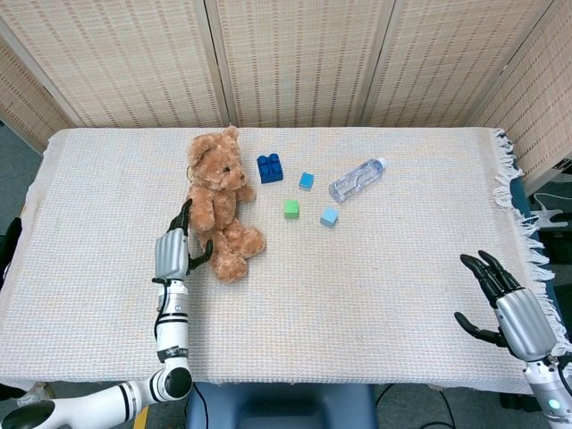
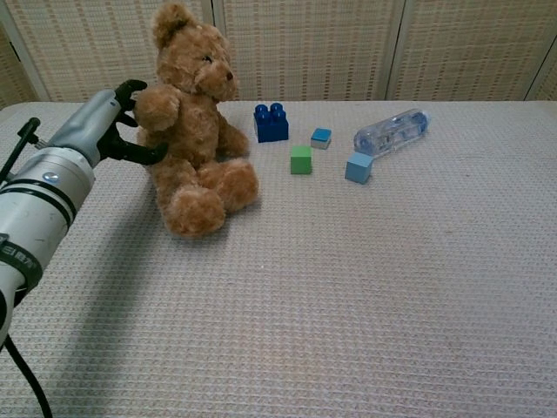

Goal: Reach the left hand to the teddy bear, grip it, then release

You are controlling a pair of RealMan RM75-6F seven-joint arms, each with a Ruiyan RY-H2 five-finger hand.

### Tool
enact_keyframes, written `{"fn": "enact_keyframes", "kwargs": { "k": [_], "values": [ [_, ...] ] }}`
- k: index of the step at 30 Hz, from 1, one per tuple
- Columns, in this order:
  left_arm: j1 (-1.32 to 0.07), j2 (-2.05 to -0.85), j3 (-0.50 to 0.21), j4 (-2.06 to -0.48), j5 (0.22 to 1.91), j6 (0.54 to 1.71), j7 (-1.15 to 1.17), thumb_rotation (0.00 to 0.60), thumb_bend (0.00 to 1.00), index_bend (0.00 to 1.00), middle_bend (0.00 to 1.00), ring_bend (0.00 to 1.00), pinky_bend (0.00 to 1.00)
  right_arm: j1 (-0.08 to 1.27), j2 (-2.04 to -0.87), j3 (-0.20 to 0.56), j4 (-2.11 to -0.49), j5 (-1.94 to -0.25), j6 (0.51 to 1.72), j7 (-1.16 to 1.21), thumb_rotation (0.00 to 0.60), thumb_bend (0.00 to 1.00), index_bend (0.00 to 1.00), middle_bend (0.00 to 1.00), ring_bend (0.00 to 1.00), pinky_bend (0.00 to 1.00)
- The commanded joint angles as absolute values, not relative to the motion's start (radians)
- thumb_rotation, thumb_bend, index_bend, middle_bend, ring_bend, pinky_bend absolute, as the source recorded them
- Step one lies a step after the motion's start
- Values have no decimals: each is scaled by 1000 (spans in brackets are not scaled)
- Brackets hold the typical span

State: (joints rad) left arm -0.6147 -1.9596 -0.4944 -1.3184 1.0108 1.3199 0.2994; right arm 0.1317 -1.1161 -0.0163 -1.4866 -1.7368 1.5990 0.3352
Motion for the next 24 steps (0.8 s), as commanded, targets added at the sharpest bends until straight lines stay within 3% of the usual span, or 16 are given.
{"fn": "enact_keyframes", "kwargs": {
  "k": [1, 7, 19, 24],
  "values": [
    [-621, -1968, -506, -1322, 989, 1319, 291, 600, 374, 18, 137, 162, 370, 133, -1116, -17, -1487, -1737, 1597, 333, 600, 156, 0, 99, 0, 215],
    [-631, -1988, -540, -1325, 947, 1309, 241, 600, 366, 77, 178, 193, 371, 133, -1115, -17, -1490, -1733, 1592, 329, 600, 156, 0, 99, 0, 215],
    [-663, -2037, -585, -1258, 941, 1333, 154, 600, 368, 367, 481, 403, 391, 137, -1114, -18, -1494, -1728, 1578, 322, 600, 156, 0, 99, 0, 215],
    [-680, -2057, -580, -1208, 960, 1361, 154, 600, 377, 437, 540, 456, 405, 137, -1112, -19, -1497, -1727, 1576, 321, 600, 156, 0, 99, 0, 215]
  ]
}}
